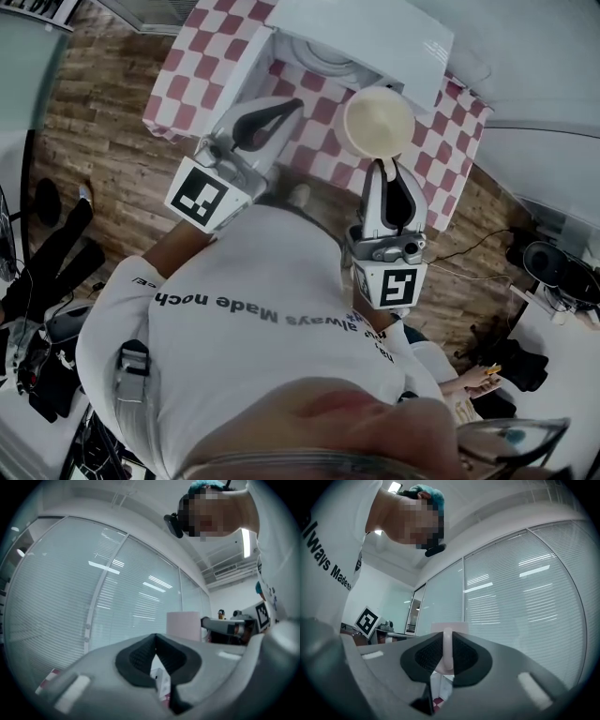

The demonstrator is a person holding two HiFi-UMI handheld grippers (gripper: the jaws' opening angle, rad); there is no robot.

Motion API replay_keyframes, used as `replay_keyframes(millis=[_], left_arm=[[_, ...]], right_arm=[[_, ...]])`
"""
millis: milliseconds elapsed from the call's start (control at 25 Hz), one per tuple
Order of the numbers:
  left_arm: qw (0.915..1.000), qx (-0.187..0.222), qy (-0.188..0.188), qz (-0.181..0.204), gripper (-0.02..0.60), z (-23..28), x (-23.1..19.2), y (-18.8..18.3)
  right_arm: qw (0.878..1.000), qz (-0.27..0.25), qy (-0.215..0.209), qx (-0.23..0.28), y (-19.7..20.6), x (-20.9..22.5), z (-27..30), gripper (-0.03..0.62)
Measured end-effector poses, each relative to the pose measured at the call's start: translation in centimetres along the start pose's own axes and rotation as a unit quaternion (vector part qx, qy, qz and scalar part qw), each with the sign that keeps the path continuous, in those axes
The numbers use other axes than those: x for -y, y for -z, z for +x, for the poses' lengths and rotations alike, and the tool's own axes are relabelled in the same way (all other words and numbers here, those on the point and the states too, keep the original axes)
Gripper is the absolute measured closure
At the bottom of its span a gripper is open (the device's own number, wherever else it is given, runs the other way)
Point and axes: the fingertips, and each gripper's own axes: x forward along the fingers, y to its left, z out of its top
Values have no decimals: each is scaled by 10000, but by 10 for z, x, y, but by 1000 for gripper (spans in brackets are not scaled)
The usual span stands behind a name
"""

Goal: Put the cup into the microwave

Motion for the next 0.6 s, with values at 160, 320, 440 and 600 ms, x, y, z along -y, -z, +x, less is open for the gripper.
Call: replay_keyframes(millis=[160,320,440,600], left_arm=[[9999,-118,-24,-117,578,12,-5,30],[9994,-231,-112,-237,578,18,-12,60],[9991,-289,-145,-280,578,24,-16,81],[9987,-355,-243,-274,578,35,-26,111]], right_arm=[[9999,101,-16,-67,30,8,3,556],[9997,200,8,-136,62,13,3,556],[9995,250,29,-184,88,15,5,556],[9986,400,208,-284,121,23,17,556]])
